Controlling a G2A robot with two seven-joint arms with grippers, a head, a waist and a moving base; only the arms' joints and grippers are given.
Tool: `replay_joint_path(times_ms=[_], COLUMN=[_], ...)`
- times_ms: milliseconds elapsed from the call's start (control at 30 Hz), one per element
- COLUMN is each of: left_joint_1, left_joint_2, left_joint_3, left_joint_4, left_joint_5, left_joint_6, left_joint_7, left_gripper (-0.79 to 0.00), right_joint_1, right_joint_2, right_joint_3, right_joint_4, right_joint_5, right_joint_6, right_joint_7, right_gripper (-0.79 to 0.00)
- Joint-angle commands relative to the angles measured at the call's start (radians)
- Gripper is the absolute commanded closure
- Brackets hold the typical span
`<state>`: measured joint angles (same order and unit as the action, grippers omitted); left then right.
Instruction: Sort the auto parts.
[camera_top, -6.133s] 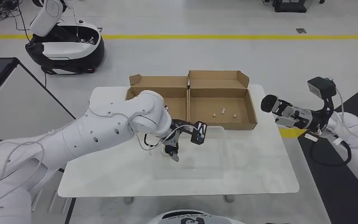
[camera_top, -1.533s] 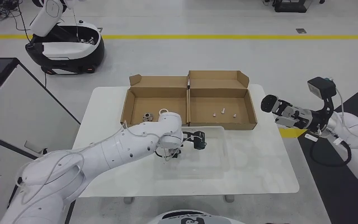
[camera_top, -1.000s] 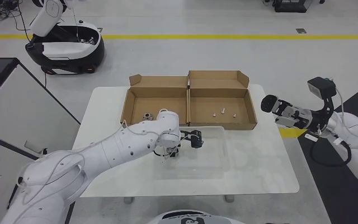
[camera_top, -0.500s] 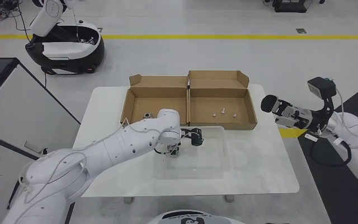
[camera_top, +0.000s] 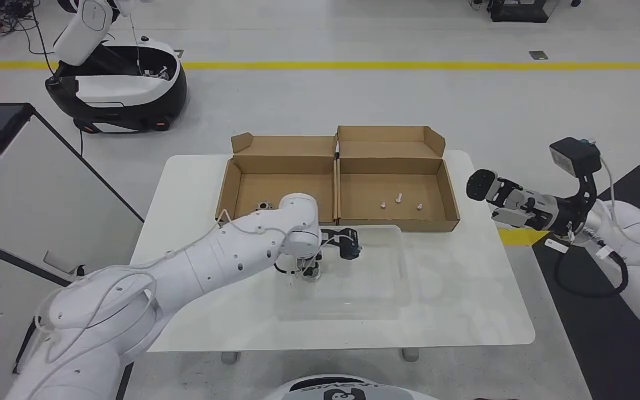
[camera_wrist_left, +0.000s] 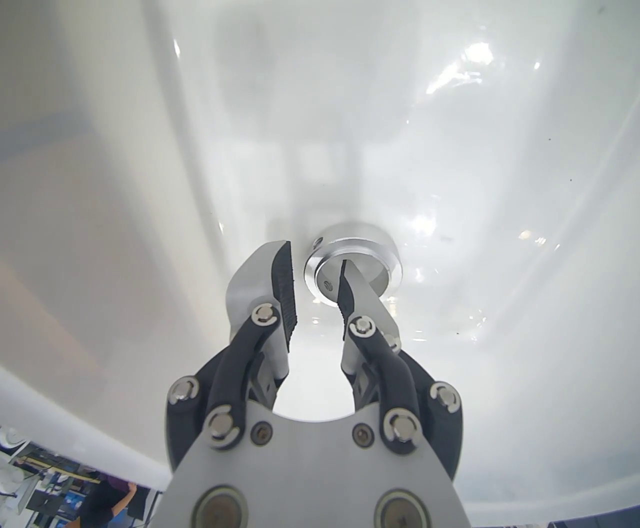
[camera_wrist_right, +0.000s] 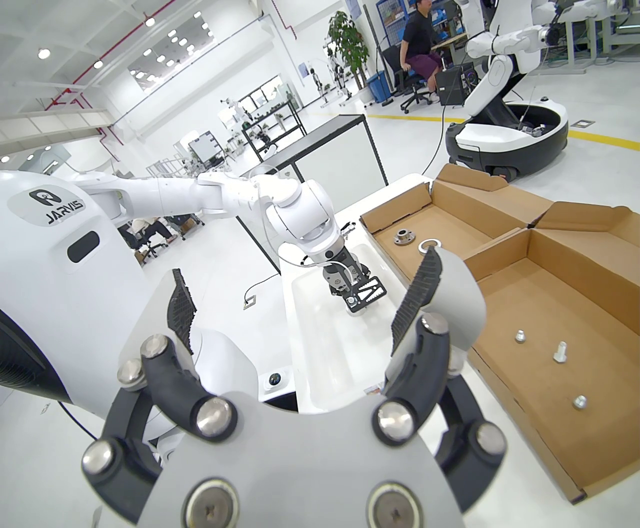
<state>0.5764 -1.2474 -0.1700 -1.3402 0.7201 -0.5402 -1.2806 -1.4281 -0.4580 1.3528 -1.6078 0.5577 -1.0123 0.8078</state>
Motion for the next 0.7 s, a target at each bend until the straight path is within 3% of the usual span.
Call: replay_joint_path(times_ms=[0,667], left_joint_1=[0.006,0.001], left_joint_2=[-0.002,0.0], left_joint_3=[0.0,0.0], left_joint_4=[0.01,0.005], left_joint_5=[-0.001,-0.003], left_joint_6=[-0.004,0.007], left_joint_7=[0.005,-0.006], left_gripper=[-0.265,-0.256], right_joint_1=[0.0,0.0], right_joint_2=[0.0,0.0], right_joint_3=[0.0,0.0], right_joint_4=[0.0,0.0], right_joint_5=[0.0,0.0], right_joint_6=[0.0,0.0], right_joint_7=[0.0,0.0], right_gripper=[-0.785,-0.785])
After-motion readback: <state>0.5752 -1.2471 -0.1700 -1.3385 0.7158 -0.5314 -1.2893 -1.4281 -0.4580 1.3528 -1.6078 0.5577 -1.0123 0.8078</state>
